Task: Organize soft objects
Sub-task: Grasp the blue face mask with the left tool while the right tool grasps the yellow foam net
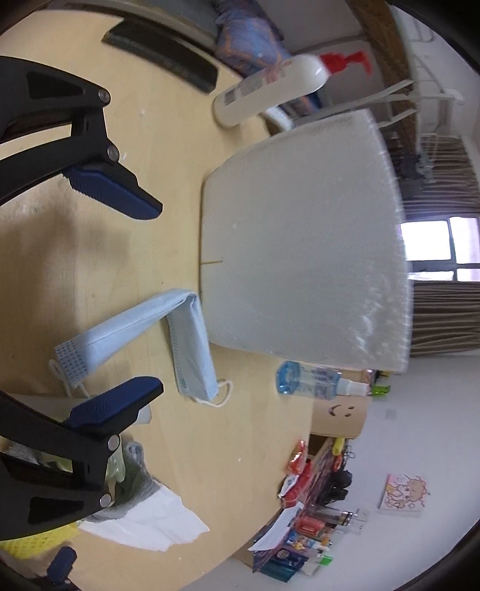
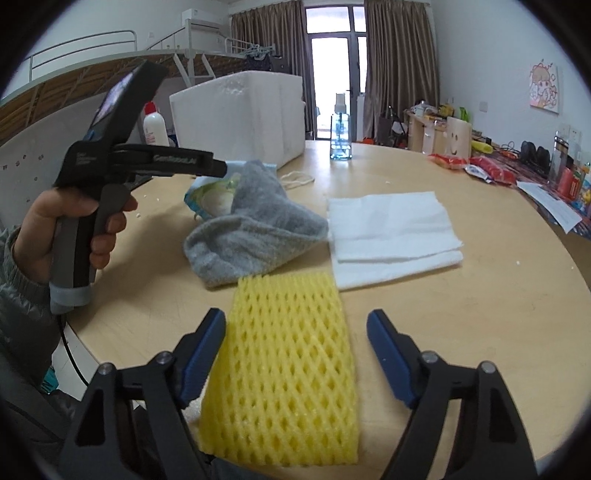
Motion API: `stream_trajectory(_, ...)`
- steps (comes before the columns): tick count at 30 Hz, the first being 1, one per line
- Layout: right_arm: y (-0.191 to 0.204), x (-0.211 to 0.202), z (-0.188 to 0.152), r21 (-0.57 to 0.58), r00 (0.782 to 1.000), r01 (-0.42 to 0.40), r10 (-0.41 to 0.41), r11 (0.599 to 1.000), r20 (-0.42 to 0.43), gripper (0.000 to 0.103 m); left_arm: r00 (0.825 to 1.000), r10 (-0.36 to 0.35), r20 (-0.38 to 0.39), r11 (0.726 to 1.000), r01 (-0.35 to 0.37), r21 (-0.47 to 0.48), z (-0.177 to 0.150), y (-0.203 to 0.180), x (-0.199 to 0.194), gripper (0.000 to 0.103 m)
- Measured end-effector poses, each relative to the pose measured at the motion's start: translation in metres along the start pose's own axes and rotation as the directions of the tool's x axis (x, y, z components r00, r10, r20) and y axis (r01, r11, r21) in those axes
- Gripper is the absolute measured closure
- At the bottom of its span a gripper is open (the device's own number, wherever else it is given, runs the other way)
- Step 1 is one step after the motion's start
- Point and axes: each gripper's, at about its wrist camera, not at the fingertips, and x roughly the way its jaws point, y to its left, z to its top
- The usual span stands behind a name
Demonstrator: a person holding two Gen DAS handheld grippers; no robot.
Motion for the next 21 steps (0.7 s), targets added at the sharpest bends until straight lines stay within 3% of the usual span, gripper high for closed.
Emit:
stream_trajectory(8, 0.002, 0.001, -0.003, -0.025, 1.000, -0.006, 0.006, 1.000, -0.017, 0.024, 0.996, -0.021, -0.082, 0.999, 0.018, -0.037, -0.001, 0.009, 0.019, 0.040)
stream_trajectory(9, 0.002, 0.001, -0.003, -0.027, 1.000, -0.008, 0.007, 1.000, -0.015, 0.025, 0.996, -0.017, -0.086, 0.999, 0.013, -0.038, 0.000, 0.010, 0.021, 0.048)
stream_trajectory(15, 0.003, -0.002, -0.002, -0.030, 1.000, -0.001, 0.001, 1.000, -0.015, 0.028, 0.991, -0.067, -0.120, 0.997, 0.061, -0.053, 0.002, 0.014, 0.028, 0.070)
stream_trajectory(21, 0.005, -0.007, -0.002, -0.040, 1.000, 0.013, -0.014, 0.999, -0.018, 0.028, 0.989, -0.102, -0.104, 0.994, 0.097, -0.055, 0.002, 0.018, 0.025, 0.085)
